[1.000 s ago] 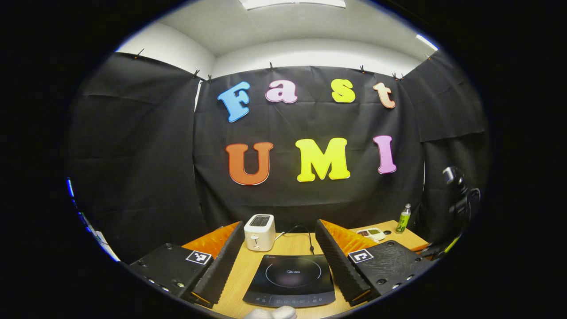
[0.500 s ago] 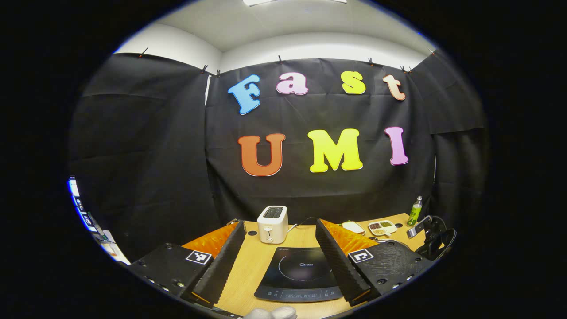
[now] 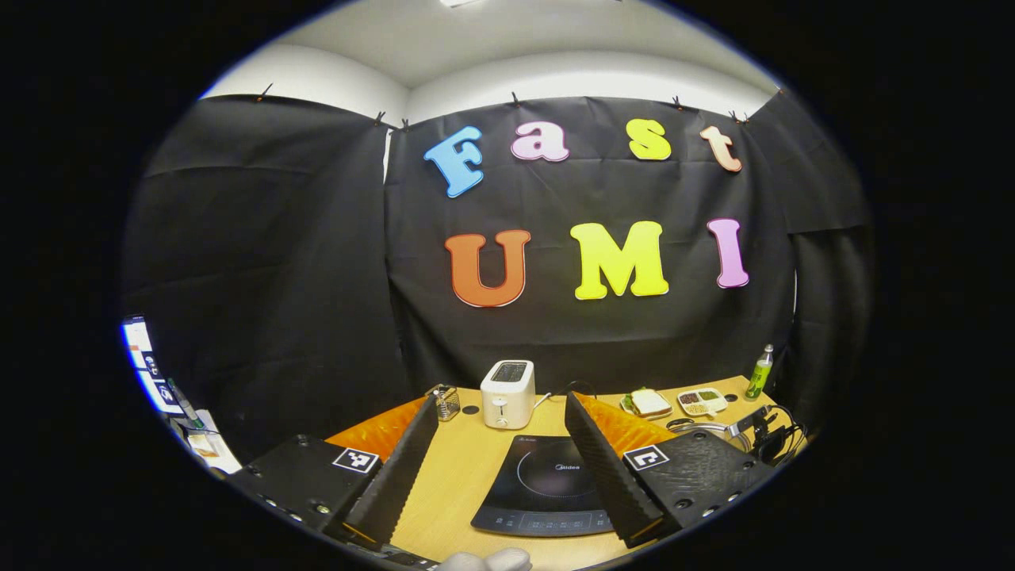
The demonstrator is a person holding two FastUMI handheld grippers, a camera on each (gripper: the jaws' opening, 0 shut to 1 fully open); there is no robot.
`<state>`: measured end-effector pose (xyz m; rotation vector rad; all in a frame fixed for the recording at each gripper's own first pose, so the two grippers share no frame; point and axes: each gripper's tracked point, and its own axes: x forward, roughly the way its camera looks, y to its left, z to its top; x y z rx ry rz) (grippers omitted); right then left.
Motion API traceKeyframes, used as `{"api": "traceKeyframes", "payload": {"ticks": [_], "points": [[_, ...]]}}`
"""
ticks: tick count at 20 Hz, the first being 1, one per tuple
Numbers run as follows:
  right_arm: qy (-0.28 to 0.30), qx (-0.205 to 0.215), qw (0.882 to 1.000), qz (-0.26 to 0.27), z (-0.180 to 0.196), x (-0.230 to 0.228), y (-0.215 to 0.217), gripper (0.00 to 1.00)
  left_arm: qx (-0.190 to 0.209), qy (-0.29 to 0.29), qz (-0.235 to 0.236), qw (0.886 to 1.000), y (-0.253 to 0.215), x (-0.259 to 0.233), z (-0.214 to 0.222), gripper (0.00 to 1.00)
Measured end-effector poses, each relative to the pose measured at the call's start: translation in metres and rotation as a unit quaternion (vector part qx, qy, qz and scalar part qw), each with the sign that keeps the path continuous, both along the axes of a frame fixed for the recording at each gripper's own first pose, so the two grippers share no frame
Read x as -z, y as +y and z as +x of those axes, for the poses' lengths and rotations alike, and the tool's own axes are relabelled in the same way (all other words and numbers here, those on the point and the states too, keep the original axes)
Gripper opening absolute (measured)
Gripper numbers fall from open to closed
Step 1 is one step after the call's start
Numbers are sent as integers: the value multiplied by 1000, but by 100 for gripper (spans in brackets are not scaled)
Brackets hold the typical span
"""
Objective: First push the handle of the pot to place it horizontally, then grasp the pot with both hands and set it on the induction cooktop.
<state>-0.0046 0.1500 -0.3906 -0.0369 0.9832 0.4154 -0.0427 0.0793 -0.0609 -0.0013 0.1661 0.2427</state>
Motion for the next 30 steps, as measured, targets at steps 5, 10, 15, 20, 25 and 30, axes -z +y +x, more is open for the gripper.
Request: {"api": "traceKeyframes", "payload": {"ticks": [5, 10, 15, 20, 25, 30], "points": [[7, 8, 1000, 2, 1, 6, -11, 3, 6, 1, 3, 1000, -5, 3, 2, 96], [9, 24, 1000, -3, 6, 11, -35, 3, 13, 0, -4, 1000, -16, 2, 8, 96], [6, 37, 999, -12, 12, 14, -59, 4, 24, -4, -4, 1000, -26, 2, 17, 96], [0, 38, 999, -30, 18, 16, -82, 4, 32, -5, -5, 999, -37, 2, 23, 96], [2, 49, 998, -46, 27, 19, -109, 0, 38, -3, -7, 999, -45, 3, 32, 96], [13, 56, 996, -63, 34, 27, -132, 0, 38, -2, -6, 999, -51, 4, 40, 96]]}}
